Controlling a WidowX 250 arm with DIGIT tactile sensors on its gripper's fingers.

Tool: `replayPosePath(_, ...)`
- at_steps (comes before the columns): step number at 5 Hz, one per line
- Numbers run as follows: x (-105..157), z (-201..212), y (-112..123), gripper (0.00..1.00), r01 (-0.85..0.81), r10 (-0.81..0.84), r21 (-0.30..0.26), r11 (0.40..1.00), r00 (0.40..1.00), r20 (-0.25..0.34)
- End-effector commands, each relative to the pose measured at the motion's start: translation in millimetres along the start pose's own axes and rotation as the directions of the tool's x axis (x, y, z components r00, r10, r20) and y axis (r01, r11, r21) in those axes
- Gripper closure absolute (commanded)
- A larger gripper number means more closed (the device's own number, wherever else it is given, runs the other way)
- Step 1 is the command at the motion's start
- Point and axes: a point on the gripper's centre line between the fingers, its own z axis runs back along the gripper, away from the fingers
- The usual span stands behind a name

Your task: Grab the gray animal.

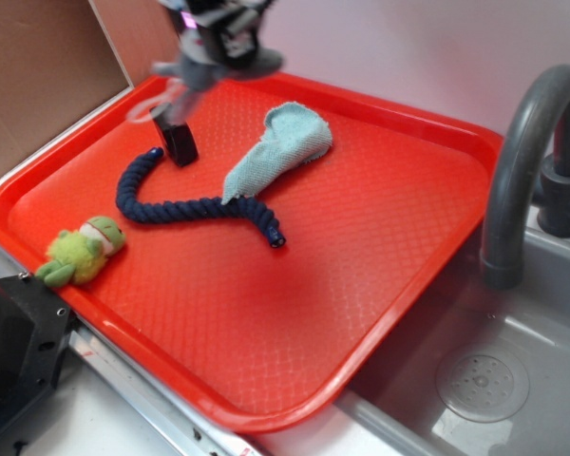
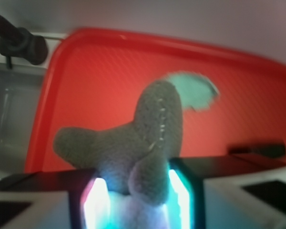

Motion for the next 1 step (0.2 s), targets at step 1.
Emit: replayPosePath(1, -28.8, 25.8, 6.2, 1.00, -0.158, 0.157, -0.055, 0.986, 0.987, -0.017)
